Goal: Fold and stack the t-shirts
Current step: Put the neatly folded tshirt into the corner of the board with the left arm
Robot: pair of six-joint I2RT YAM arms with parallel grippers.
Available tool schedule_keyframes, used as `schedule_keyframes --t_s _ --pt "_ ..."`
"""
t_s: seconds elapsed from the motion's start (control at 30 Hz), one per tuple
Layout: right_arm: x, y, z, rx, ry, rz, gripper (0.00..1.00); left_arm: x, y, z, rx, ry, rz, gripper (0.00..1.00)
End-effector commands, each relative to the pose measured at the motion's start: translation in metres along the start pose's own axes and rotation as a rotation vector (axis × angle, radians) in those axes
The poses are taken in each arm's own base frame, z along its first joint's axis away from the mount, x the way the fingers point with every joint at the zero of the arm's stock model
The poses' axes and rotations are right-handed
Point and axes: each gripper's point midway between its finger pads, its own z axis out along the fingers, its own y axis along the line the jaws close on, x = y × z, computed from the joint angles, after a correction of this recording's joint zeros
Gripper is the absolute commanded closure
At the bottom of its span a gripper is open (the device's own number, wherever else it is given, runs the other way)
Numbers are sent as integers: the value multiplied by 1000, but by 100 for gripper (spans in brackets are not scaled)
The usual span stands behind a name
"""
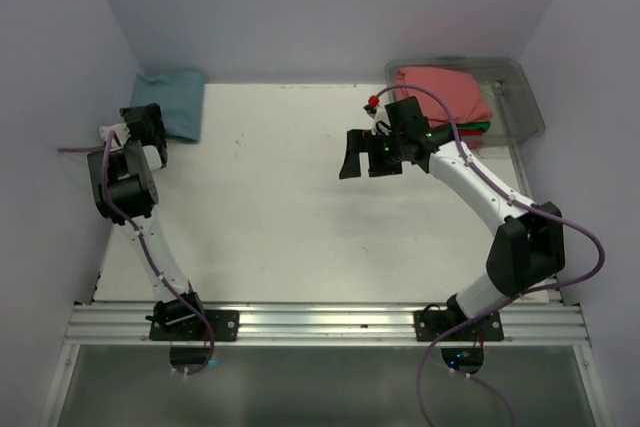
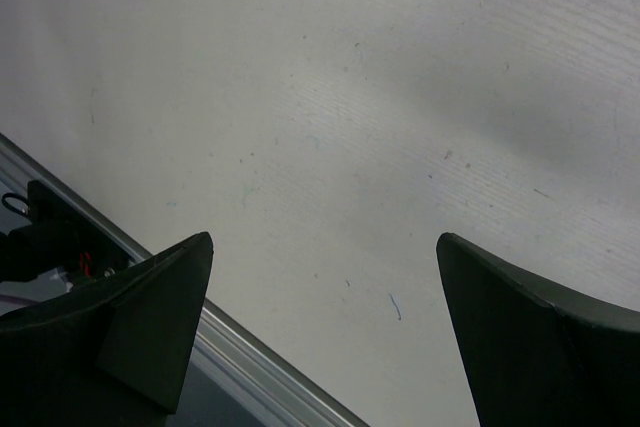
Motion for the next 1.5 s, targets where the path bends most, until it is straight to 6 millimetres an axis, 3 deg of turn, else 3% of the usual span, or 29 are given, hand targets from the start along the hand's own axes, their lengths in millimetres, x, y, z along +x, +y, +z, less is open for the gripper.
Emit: schedule_keyframes --t_s 0.0,0.07,0.13,0.2,0.23,0.3,0.43,0.5,0.57,0.6,0.63,0.67,0.7,0.77,0.8,0.83,0.87,0.9,0.97,1.13,1.23,1.33,1.37,1.4,1.43,1.47 --pt "-9 12 -12 -32 -67 -40 1 -12 -68 -33 157 -18 -14 8" --pt "-9 13 -14 -36 -74 -40 1 -14 -86 -49 195 -13 -17 0" --pt "-8 12 -15 -32 -82 -43 1 -20 -96 -73 208 -13 -21 0" --pt "-3 11 -16 -31 -84 -40 1 -24 -89 -94 177 -10 4 0" --pt "-4 12 -17 -37 -95 -40 1 -35 -108 -118 203 -42 16 0" --pt "0 12 -16 -45 -95 -37 1 -43 -110 -151 167 -67 82 0" --pt "6 12 -14 -60 -94 -30 1 -49 -122 -183 191 -85 117 0" --pt "4 14 -16 -71 -105 -31 1 -49 -126 -179 210 -93 128 0" --pt "6 14 -16 -75 -106 -31 1 -41 -137 -171 257 -53 172 21" --pt "6 16 -18 -79 -110 -32 2 -24 -138 -159 299 19 196 34" --pt "6 16 -18 -81 -114 -32 5 -20 -139 -151 315 52 200 66" --pt "7 17 -19 -87 -117 -33 8 -16 -146 -146 359 75 203 86" --pt "8 21 -20 -108 -113 -35 24 5 -143 -133 416 158 226 100" --pt "8 25 -22 -132 -126 -34 49 21 -141 -105 459 216 238 100" --pt "9 25 -22 -131 -123 -27 83 37 -135 -97 475 292 264 100" --pt "9 27 -25 -136 -132 -26 94 39 -146 -85 494 302 275 100" --pt "9 26 -26 -136 -139 -27 100 44 -133 -72 467 319 275 100" --pt "10 26 -28 -132 -140 -25 100 55 -105 -54 409 352 274 100" --pt "13 25 -34 -124 -158 -28 100 54 -81 -42 345 357 261 100" --pt "15 24 -38 -118 -173 -30 100 40 -2 -41 6 294 327 100" --pt "13 27 -40 -126 -174 -42 98 31 8 -52 -27 274 361 100" --pt "10 28 -45 -129 -198 -50 92 23 -17 -70 40 254 384 100" --pt "9 28 -47 -126 -210 -54 79 16 -48 -81 120 233 384 100" --pt "5 29 -51 -125 -236 -61 70 17 -64 -91 170 250 389 100" --pt "5 30 -52 -128 -244 -62 66 14 -84 -100 221 245 402 100" --pt "4 31 -54 -130 -257 -65 63 5 -119 -120 302 230 409 100"
